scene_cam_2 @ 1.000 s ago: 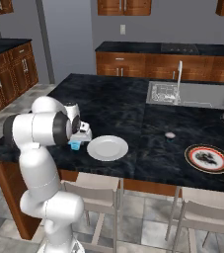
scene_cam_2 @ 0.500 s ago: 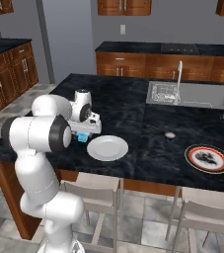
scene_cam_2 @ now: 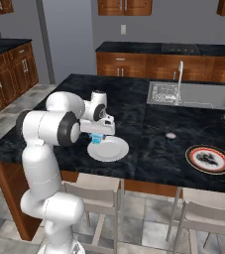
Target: Place two yogurt containers on each plate.
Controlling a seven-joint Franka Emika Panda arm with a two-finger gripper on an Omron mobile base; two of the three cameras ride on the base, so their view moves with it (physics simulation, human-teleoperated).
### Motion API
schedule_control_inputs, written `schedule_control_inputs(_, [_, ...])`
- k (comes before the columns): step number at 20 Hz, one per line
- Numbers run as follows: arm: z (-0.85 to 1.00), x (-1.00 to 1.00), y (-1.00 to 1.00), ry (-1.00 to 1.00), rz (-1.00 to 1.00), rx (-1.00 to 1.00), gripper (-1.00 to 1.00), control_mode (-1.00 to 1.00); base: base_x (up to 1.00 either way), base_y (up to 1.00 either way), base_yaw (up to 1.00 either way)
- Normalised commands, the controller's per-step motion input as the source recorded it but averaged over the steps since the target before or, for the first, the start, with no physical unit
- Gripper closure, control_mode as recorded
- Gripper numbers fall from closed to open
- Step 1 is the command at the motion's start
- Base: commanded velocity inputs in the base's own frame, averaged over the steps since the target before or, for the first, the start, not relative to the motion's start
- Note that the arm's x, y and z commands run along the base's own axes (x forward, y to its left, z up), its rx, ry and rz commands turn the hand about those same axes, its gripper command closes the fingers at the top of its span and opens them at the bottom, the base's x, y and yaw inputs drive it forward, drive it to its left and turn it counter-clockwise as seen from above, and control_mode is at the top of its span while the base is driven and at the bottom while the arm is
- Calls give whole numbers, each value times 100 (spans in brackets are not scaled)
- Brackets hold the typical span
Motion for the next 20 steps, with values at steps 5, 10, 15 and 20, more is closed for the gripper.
schedule_control_inputs(5, [-35,15,0,3,0,0,100,-100,0,0,0])
schedule_control_inputs(10, [-35,16,0,0,0,0,100,-100,0,0,0])
schedule_control_inputs(15, [-20,10,0,0,0,0,-100,-100,0,0,0])
schedule_control_inputs(20, [-4,-4,-9,0,0,0,-100,-100,0,0,0])
